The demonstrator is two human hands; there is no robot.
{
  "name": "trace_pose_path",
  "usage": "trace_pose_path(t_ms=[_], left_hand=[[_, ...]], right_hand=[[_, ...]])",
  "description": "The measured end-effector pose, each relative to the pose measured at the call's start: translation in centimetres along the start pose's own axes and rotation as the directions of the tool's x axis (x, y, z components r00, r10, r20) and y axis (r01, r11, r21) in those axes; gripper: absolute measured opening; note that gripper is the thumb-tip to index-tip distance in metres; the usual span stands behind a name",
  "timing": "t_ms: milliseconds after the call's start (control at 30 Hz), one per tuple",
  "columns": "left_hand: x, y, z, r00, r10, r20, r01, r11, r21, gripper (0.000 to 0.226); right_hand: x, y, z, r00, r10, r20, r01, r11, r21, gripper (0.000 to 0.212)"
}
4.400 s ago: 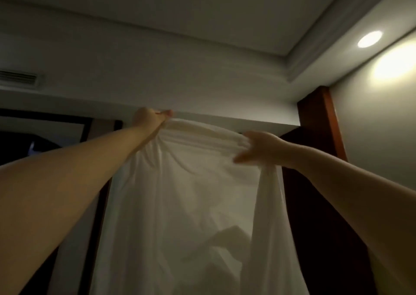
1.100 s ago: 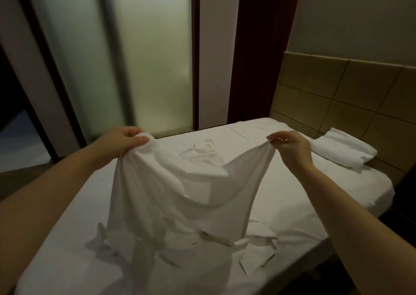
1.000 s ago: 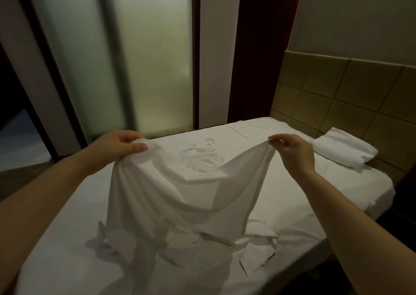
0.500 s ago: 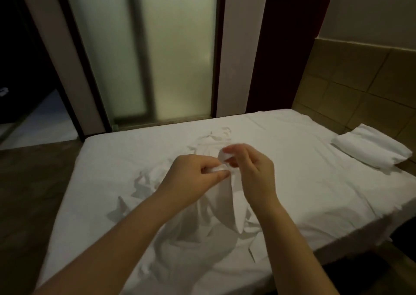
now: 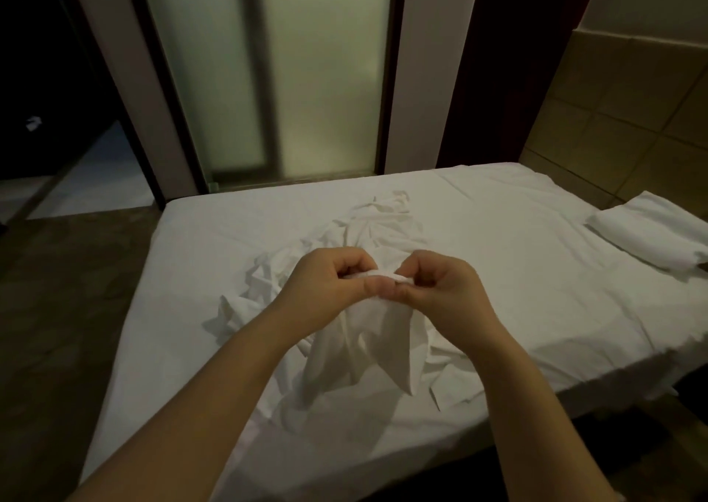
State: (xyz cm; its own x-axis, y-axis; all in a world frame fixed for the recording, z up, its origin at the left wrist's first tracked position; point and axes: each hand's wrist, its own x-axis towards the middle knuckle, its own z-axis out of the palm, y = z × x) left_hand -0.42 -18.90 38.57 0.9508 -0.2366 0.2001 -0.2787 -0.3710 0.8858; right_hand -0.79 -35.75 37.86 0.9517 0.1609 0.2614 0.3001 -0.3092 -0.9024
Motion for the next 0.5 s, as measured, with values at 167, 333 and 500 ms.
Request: trace_pose_path(t_ms=[167,333,500], left_hand=[[-0.9,-1.8,0.0,0.997,-0.053,0.051,0.052,0.998,0.024,0.012],[-0.7,-2.4,0.5,0.999,0.020,-0.037,-0.015,0.990,0.143,0.018],[0.5,-1.4,1.6,0.981,0.191,-0.034,-0.188,0.979,0.075,0.020]], right_hand=[[0.0,-0.1,-2.8,0.972,-0.070,-0.222,0.048,0.994,-0.100,0.025],[0.2,-1.2,-2.6,0.946,-0.086,-0.314,0.019,0.977,-0.210,0.024],[1.4,-2.5,-1.5,0.936,-0.104,-0.335,-0.017,0.941,-0.338,0.014]])
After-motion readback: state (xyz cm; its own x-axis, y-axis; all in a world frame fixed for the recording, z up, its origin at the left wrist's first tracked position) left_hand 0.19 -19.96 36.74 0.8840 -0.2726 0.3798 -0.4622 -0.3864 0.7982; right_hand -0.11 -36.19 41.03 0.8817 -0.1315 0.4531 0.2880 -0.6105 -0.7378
